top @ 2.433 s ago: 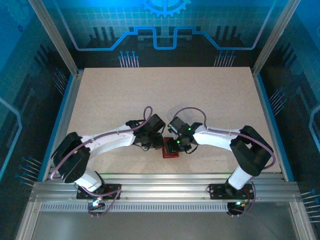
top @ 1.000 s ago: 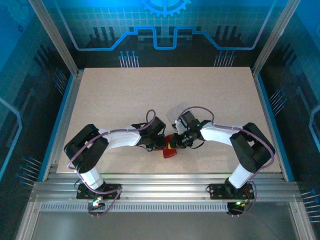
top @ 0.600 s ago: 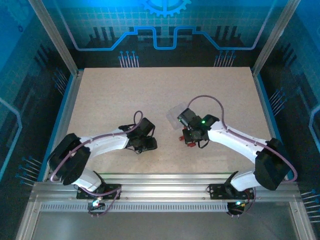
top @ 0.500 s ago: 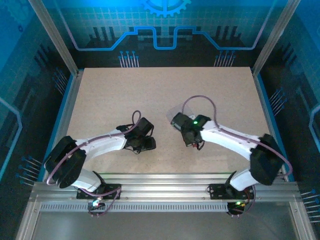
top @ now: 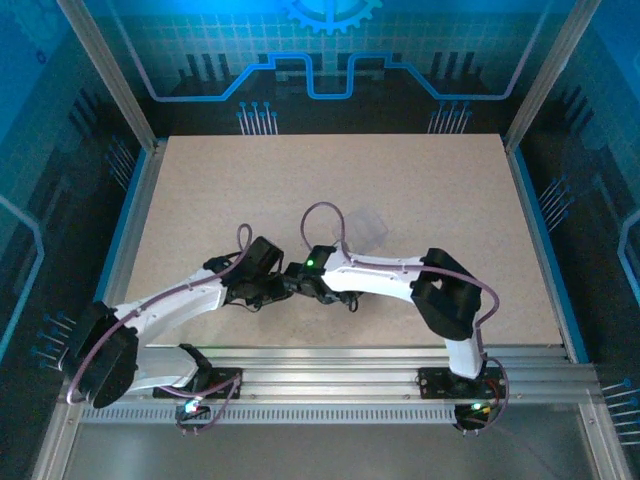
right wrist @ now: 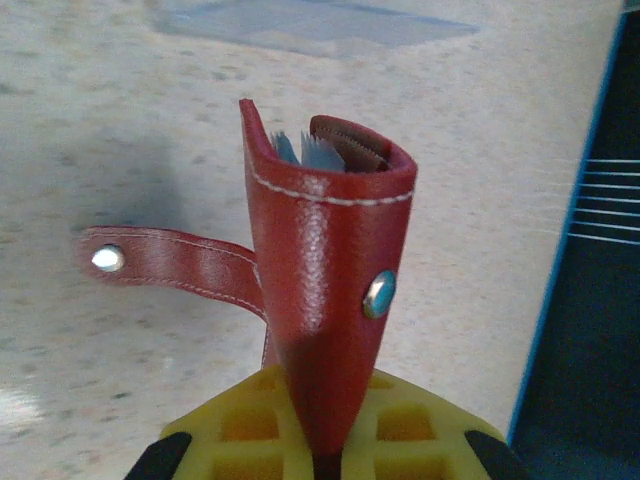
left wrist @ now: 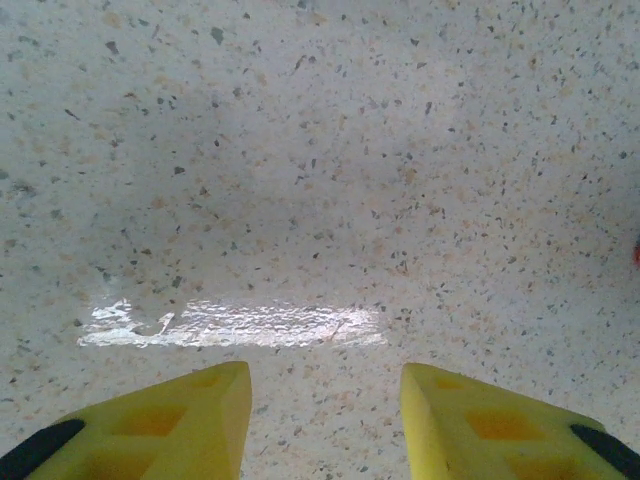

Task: Put the credit cards into the card holder

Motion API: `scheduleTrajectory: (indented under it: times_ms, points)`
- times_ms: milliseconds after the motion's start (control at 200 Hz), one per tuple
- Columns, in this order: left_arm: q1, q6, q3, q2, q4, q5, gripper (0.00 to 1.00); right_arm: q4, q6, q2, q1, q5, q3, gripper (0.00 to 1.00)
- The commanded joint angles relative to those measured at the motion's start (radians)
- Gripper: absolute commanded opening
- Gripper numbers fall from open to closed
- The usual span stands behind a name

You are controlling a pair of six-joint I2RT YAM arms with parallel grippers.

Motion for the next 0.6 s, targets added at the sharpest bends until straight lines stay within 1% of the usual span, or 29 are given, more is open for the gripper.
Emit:
scheduleTrajectory:
  times_ms: [0, 85, 140, 220, 345, 410, 445, 515, 590]
  points:
    - [0.013, -0.011, -0.024, -0.020, -0.031, -0.007, 0.45, -0.124, 0.054, -0.130, -0.059, 0.092, -0.040, 0.00]
    - [0.013, -0.012, -0.022, -0.014, -0.021, 0.000, 0.46, -0.149, 0.063, -0.175, -0.084, 0.108, -0.069, 0.00]
    - [0.013, -0.012, -0.017, -0.012, -0.018, 0.003, 0.46, -0.131, 0.046, -0.178, -0.085, 0.095, -0.080, 0.00]
    - [0.016, -0.005, -0.007, -0.002, -0.019, 0.003, 0.46, -0.076, 0.006, -0.128, -0.058, 0.055, -0.075, 0.00]
    - [0.018, -0.004, 0.009, -0.003, -0.029, 0.004, 0.47, 0.007, -0.045, 0.025, -0.010, -0.035, -0.017, 0.11]
    - [0.019, -0.004, 0.012, -0.014, -0.037, 0.001, 0.47, 0.057, -0.075, 0.086, 0.014, -0.078, 0.020, 0.17]
    - [0.022, -0.002, 0.013, -0.019, -0.041, 0.001, 0.47, 0.077, -0.086, 0.110, 0.023, -0.100, 0.038, 0.21]
    - [0.026, 0.000, 0.011, -0.028, -0.050, 0.000, 0.47, 0.138, -0.118, 0.113, 0.029, -0.162, 0.051, 0.32]
    - [0.029, 0.004, 0.008, -0.033, -0.059, -0.005, 0.47, 0.256, -0.170, 0.039, 0.019, -0.274, 0.014, 0.44]
